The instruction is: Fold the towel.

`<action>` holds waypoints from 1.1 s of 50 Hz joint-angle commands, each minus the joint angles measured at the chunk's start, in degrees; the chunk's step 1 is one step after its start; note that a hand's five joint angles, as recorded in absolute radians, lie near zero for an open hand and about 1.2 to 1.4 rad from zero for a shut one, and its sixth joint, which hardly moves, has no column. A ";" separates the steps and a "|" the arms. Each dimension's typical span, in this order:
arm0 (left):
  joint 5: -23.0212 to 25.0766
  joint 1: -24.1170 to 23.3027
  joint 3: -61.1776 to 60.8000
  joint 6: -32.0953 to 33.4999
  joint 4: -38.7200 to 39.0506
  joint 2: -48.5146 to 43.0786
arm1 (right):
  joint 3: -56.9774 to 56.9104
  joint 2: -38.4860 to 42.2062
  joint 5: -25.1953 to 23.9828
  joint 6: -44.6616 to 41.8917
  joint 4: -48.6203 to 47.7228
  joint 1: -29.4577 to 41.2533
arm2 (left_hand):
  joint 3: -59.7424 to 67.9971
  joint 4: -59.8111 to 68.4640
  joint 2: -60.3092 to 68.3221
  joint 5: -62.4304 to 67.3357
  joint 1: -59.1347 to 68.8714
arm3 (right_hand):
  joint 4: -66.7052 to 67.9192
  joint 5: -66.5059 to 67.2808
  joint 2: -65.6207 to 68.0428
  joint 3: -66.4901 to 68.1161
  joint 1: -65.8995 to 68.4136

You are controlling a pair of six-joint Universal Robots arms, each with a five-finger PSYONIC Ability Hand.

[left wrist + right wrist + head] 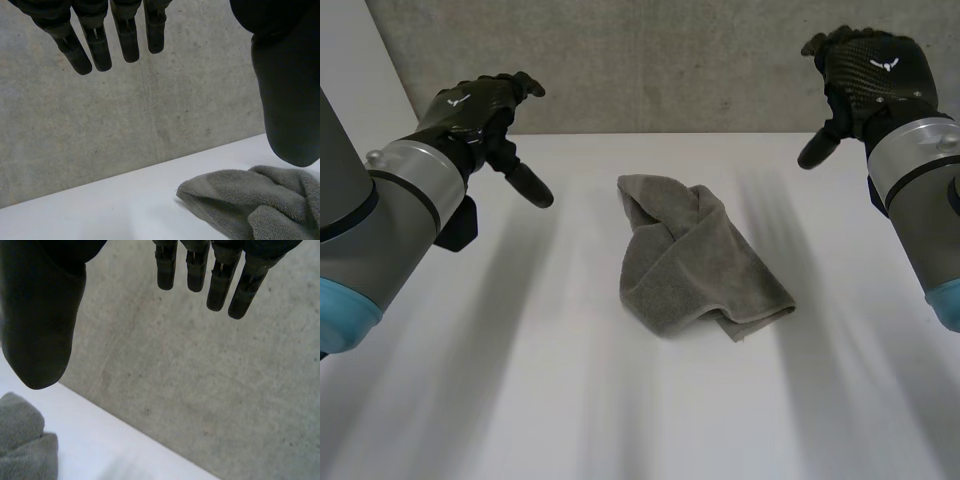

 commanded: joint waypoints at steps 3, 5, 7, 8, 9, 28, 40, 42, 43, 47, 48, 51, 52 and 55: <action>0.01 -0.02 -0.26 -0.02 0.32 0.45 | -1.18 1.10 0.10 0.38 2.27 -0.80 | -6.12 -5.14 -6.18 -12.33 -6.80 | -4.72 -3.41 -4.26 -3.84 -3.01; -0.08 -0.02 -0.26 -0.02 0.40 0.45 | -1.27 1.11 0.01 0.46 2.36 -0.98 | -6.12 -5.14 -6.18 -12.33 -6.80 | -4.72 -3.41 -4.26 -3.84 -3.01; -0.08 0.06 -0.43 -0.20 0.58 0.45 | -1.44 1.28 0.10 0.38 2.80 -1.24 | -5.96 -4.97 -6.01 -12.16 -6.63 | -4.72 -3.41 -4.26 -3.84 -3.01; 0.01 -0.02 -0.78 -0.20 0.67 0.71 | -1.44 1.28 0.10 0.38 2.80 -1.24 | -5.96 -4.97 -6.01 -12.16 -6.63 | -4.72 -3.41 -4.26 -3.84 -3.01; 0.01 -0.11 -0.96 -0.11 0.76 1.06 | -1.53 1.63 0.01 0.38 3.15 -1.24 | -5.96 -4.97 -6.01 -12.16 -6.63 | -4.72 -3.41 -4.26 -3.84 -3.01; 0.71 -0.90 -2.63 -0.55 1.11 0.63 | -4.16 3.13 -2.27 -1.81 6.92 -4.22 | -3.77 -2.79 -3.82 -9.97 -4.45 | -4.72 -3.41 -4.26 -3.84 -3.01; 0.19 -12.24 -8.87 -1.08 3.66 -8.16 | 8.11 7.34 -15.61 -7.54 14.15 -6.87 | 19.44 20.43 19.39 13.24 18.77 | 0.24 1.55 0.69 1.12 1.95; -0.08 -13.20 -10.62 -1.69 6.81 -11.22 | 10.75 8.13 -16.76 -7.19 12.66 -6.87 | 18.61 19.59 18.56 12.41 17.93 | 0.41 1.72 0.86 1.29 2.12; -0.08 -13.21 -10.63 -1.69 6.82 -11.24 | 10.77 8.14 -16.77 -7.18 12.64 -6.87 | 18.60 19.59 18.55 12.40 17.92 | 0.41 1.72 0.87 1.29 2.12; -0.17 -14.35 -11.24 -6.33 9.19 -14.92 | 16.30 9.98 -17.65 -4.91 6.25 -6.16 | 17.59 18.58 17.54 11.39 16.92 | 1.75 3.06 2.21 2.63 3.47; -0.25 -14.52 -11.16 -8.44 9.46 -15.80 | 17.44 10.50 -17.65 -3.68 4.31 -6.08 | 17.43 18.41 17.37 11.23 16.75 | 2.09 3.40 2.54 2.97 3.80; -0.43 -14.61 -11.07 -10.57 9.72 -16.42 | 17.98 11.21 -17.65 -2.00 3.06 -6.16 | 16.92 17.90 16.87 10.72 16.24 | 2.26 3.57 2.72 3.14 3.97; -0.87 -14.61 -10.98 -11.96 10.16 -17.03 | 18.16 12.08 -17.57 -0.17 2.19 -6.25 | 16.25 17.24 16.20 10.05 15.58 | 2.26 3.57 2.72 3.14 3.97; -1.83 -14.79 -10.63 -13.29 11.73 -18.17 | 17.81 14.19 -18.09 3.70 1.66 -6.16 | 14.91 15.90 14.86 8.71 14.24 | 2.42 3.74 2.88 3.30 4.14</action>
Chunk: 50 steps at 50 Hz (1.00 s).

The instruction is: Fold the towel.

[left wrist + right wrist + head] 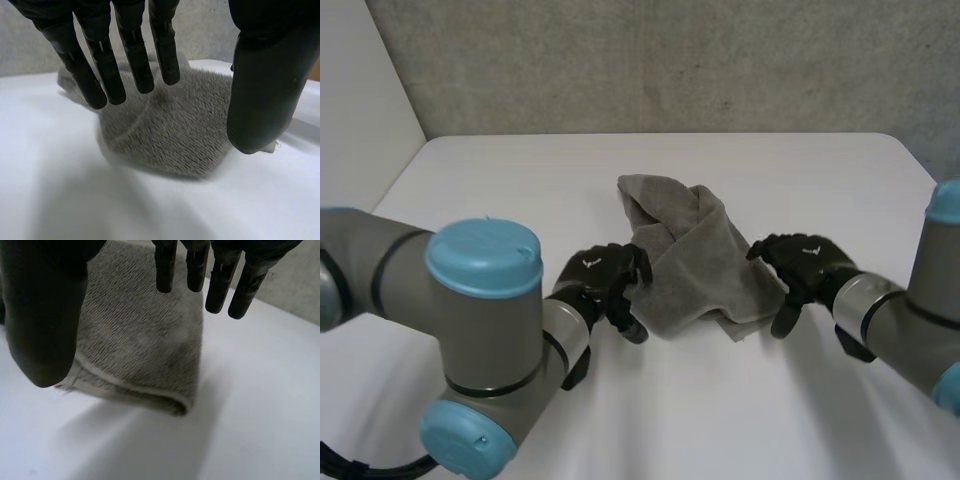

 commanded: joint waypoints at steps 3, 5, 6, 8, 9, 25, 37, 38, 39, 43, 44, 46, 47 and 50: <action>-2.45 -1.04 1.19 -4.80 4.24 -3.36 | -0.40 5.61 -0.30 9.38 -3.32 0.89 | -7.86 -8.03 -7.85 -17.69 -8.04 | 3.78 2.32 4.23 3.14 3.02; -2.89 -1.39 1.54 -4.63 5.21 -3.98 | -1.19 6.67 -0.30 10.18 -3.41 1.94 | -7.86 -8.03 -7.85 -17.69 -8.04 | 5.12 3.66 5.57 4.49 4.37; -3.16 -1.65 1.89 -4.62 6.09 -4.59 | -2.15 7.89 -0.22 10.62 -3.50 3.00 | -7.86 -8.03 -7.85 -17.69 -8.04 | 6.80 5.34 7.25 6.16 6.04; -3.25 -1.83 2.33 -4.62 6.62 -5.29 | -3.12 8.95 0.05 10.88 -3.67 3.79 | -7.86 -8.03 -7.85 -17.69 -8.04 | 8.48 7.02 8.94 7.85 7.73; -3.25 -2.18 2.86 -4.62 6.89 -5.91 | -4.09 9.83 0.31 11.32 -4.11 4.32 | -7.86 -8.03 -7.85 -17.69 -8.04 | 10.16 8.71 10.62 9.53 9.41; -3.25 -3.50 7.70 -5.15 6.98 -12.07 | -8.23 13.00 2.77 15.46 -7.80 7.58 | -9.71 -9.88 -9.70 -19.54 -9.89 | 29.53 28.07 29.98 28.89 28.77; -5.26 -4.99 11.65 -4.62 7.50 -15.75 | -8.49 13.27 5.50 15.55 -8.42 6.96 | -12.91 -13.08 -12.91 -22.75 -13.10 | 65.13 63.67 65.58 64.49 64.37; -5.27 -4.99 11.65 -4.62 7.51 -15.76 | -8.49 13.27 5.50 15.55 -8.42 6.96 | -12.91 -13.07 -12.90 -22.74 -13.09 | 65.13 63.67 65.58 64.49 64.37; -6.92 -4.99 12.35 -4.54 7.68 -16.28 | -8.23 13.27 5.50 15.63 -8.42 6.96 | -12.57 -12.74 -12.57 -22.41 -12.76 | 65.13 63.67 65.58 64.49 64.37; -11.67 -4.82 13.50 -4.27 7.77 -17.16 | -7.44 13.09 5.85 15.63 -7.98 7.49 | -9.89 -10.06 -9.89 -19.73 -10.08 | 49.35 47.89 49.80 48.71 48.59; -11.69 -4.82 13.50 -4.27 7.77 -17.17 | -7.44 13.09 5.85 15.63 -7.98 7.49 | -9.88 -10.05 -9.87 -19.71 -10.06 | 49.21 47.75 49.66 48.57 48.45; -13.09 -4.73 13.24 -4.27 7.86 -17.17 | -6.21 12.74 5.67 15.63 -7.98 7.75 | -5.36 -5.53 -5.36 -15.20 -5.55 | 12.35 10.90 12.81 11.72 11.60; -13.09 -4.73 13.23 -4.27 7.86 -17.17 | -6.21 12.74 5.67 15.63 -7.98 7.76 | -5.34 -5.51 -5.33 -15.17 -5.52 | 12.20 10.74 12.65 11.56 11.44; -13.27 -4.64 12.80 -4.27 7.95 -17.17 | -5.15 12.13 5.50 15.63 -8.16 8.20 | -0.81 -0.98 -0.80 -10.64 -0.99 | 7.83 6.37 8.28 7.19 7.07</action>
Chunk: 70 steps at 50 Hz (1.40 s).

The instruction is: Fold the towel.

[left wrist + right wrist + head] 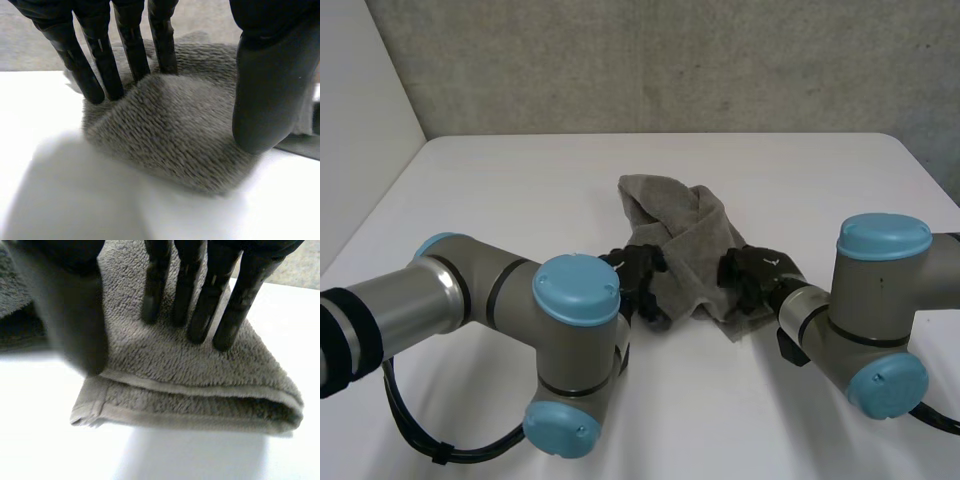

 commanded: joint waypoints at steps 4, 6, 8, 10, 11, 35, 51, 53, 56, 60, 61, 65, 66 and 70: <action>-2.18 0.22 -0.48 0.05 0.15 -0.27 | 2.34 -1.33 -0.23 1.59 -0.21 2.42 | 6.31 6.32 6.40 -3.76 6.69 | -16.17 -14.80 -14.74 -15.98 -15.44; -2.27 0.13 -0.40 0.05 0.15 -0.27 | 2.25 -1.33 -0.31 2.47 -0.39 2.69 | 7.67 7.67 7.76 -2.41 8.05 | -16.00 -14.64 -14.57 -15.82 -15.27; -2.27 0.22 -0.40 0.05 0.15 -0.27 | 2.07 -1.33 -0.31 3.36 -0.48 2.69 | 9.19 9.20 9.28 -0.89 9.57 | -15.67 -14.30 -14.23 -15.48 -14.93; -2.27 0.22 -0.31 0.05 0.15 -0.18 | 1.28 -0.72 -0.23 4.85 -1.00 3.30 | 11.21 11.22 11.30 1.13 11.59 | -14.49 -13.13 -13.06 -14.31 -13.76; -2.27 0.30 -0.31 0.05 0.15 -0.09 | 1.28 -0.72 -0.23 4.85 -1.00 3.30 | 12.71 12.72 12.80 2.63 13.09 | -14.49 -13.12 -13.06 -14.30 -13.76; -1.92 2.68 -0.57 2.51 -0.46 6.15 | 0.58 0.16 0.57 6.70 -5.22 3.48 | 43.82 43.83 43.91 33.74 44.20 | -3.22 -1.85 -1.79 -3.03 -2.49; -1.21 6.37 -8.22 2.95 -2.49 22.32 | 1.81 -3.27 0.83 0.28 -5.49 6.03 | 43.82 43.83 43.91 33.74 44.20 | -12.47 -11.10 -11.04 -12.28 -11.74; -1.04 7.25 -8.13 3.56 -3.10 23.99 | 2.77 -5.01 0.83 -2.78 -5.40 6.03 | 43.82 43.83 43.91 33.74 44.20 | -12.47 -11.10 -11.04 -12.28 -11.74; 0.89 9.36 -7.34 5.85 -4.24 27.07 | 3.48 -6.43 0.83 -4.29 -5.66 6.03 | 43.82 43.83 43.91 33.74 44.20 | -12.47 -11.10 -11.04 -12.28 -11.74; 6.76 11.55 -7.07 9.61 -5.29 28.39 | 4.71 -8.89 0.74 -7.01 -6.36 6.47 | 43.82 43.83 43.91 33.74 44.20 | -12.47 -11.10 -11.04 -12.28 -11.74; 8.44 11.90 -7.42 10.06 -5.47 28.30 | 4.80 -8.72 0.83 -7.45 -6.54 6.82 | 43.82 43.83 43.91 33.74 44.20 | -12.47 -11.10 -11.04 -12.28 -11.74; 9.77 12.34 -8.91 10.33 -6.00 27.51 | 4.80 -7.67 1.27 -7.63 -7.06 7.08 | 43.82 43.83 43.91 33.74 44.20 | -12.47 -11.10 -11.04 -12.28 -11.74; 9.60 12.35 -10.14 10.50 -5.74 26.64 | 4.88 -7.14 1.44 -8.06 -7.33 7.08 | 43.82 43.83 43.91 33.74 44.20 | -12.47 -11.10 -11.04 -12.28 -11.74; 9.60 13.05 -12.61 10.86 -5.39 23.64 | 4.71 -5.73 1.88 -9.30 -7.68 7.08 | 43.82 43.83 43.91 33.74 44.20 | -12.47 -11.10 -11.04 -12.28 -11.74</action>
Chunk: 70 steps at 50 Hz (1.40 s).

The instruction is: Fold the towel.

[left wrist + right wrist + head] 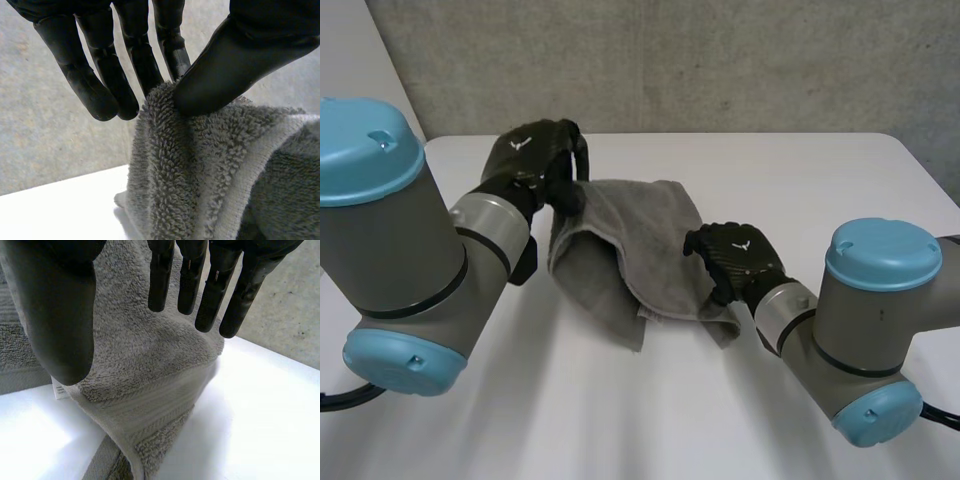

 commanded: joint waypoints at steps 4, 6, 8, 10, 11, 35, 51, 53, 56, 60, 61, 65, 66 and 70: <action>0.88 4.34 -5.57 0.84 0.42 -8.10 | -0.14 2.86 1.14 -2.70 -0.59 0.05 | -7.66 -6.18 -2.25 -13.02 0.41 | -2.68 -0.98 -3.32 -2.91 -2.34; 1.05 5.14 -5.66 0.75 0.51 -9.16 | 0.04 2.86 1.14 -2.79 -0.32 0.05 | -9.80 -8.32 -4.39 -15.16 -1.73 | -2.68 -0.98 -3.32 -2.91 -2.34; 1.14 5.85 -5.66 0.66 0.51 -9.87 | 0.13 2.86 1.05 -2.79 -0.06 0.05 | -17.23 -15.74 -11.81 -22.58 -9.15 | -2.85 -1.15 -3.49 -3.08 -2.51; 1.32 6.55 -5.84 0.66 0.51 -10.13 | 1.26 2.60 1.05 -2.96 0.12 0.22 | -26.81 -25.33 -21.40 -32.17 -18.74 | -2.68 -0.98 -3.33 -2.91 -2.34; 1.40 6.99 -6.19 0.66 0.42 -10.22 | 1.27 2.59 1.05 -2.97 0.12 0.22 | -36.47 -34.99 -31.06 -41.83 -28.40 | -2.68 -0.98 -3.32 -2.91 -2.34; 1.40 8.05 -20.17 1.37 0.07 -0.03 | 3.20 5.41 2.01 -11.58 -2.78 -0.92 | -77.28 -75.79 -71.87 -82.64 -69.21 | 10.77 12.47 10.13 10.54 11.12; 1.14 10.16 -27.37 9.28 7.45 -0.82 | 2.59 6.20 3.42 -12.72 -6.03 -3.38 | -77.28 -75.79 -71.87 -82.64 -69.21 | 44.58 46.29 43.94 44.36 44.93; 0.88 10.16 -26.68 9.19 9.37 -2.83 | 2.68 6.02 3.42 -12.72 -6.03 -3.91 | -77.28 -75.79 -71.86 -82.63 -69.20 | 49.95 51.65 49.30 49.72 50.29; 0.88 10.16 -26.32 9.01 10.44 -3.45 | 2.76 5.85 3.42 -12.72 -6.03 -4.44 | -77.11 -75.63 -71.70 -82.47 -69.04 | 51.48 53.18 50.84 51.25 51.82; 0.70 10.07 -25.01 8.75 13.68 -5.20 | 2.85 5.67 3.33 -12.28 -6.03 -4.88 | -76.27 -74.78 -70.86 -81.63 -68.20 | 52.77 54.47 52.13 52.54 53.11; 0.61 9.98 -24.48 8.75 13.86 -6.08 | 2.85 5.50 3.33 -12.11 -5.95 -4.96 | -76.10 -74.62 -70.69 -81.46 -68.03 | 52.77 54.47 52.13 52.54 53.11; 0.53 9.63 -23.59 8.75 14.04 -7.41 | 2.85 4.88 3.33 -11.93 -5.77 -5.05 | -75.93 -74.45 -70.52 -81.29 -67.86 | 52.77 54.47 52.13 52.54 53.11; 0.53 9.45 -23.51 8.66 14.39 -8.02 | 2.85 4.36 3.33 -11.84 -5.77 -5.23 | -75.93 -74.45 -70.52 -81.29 -67.86 | 52.77 54.47 52.13 52.54 53.11; 0.70 9.28 -23.07 8.57 14.92 -8.64 | 2.76 2.86 3.33 -11.76 -5.42 -6.19 | -75.09 -73.61 -69.68 -80.45 -67.02 | 52.77 54.47 52.13 52.54 53.11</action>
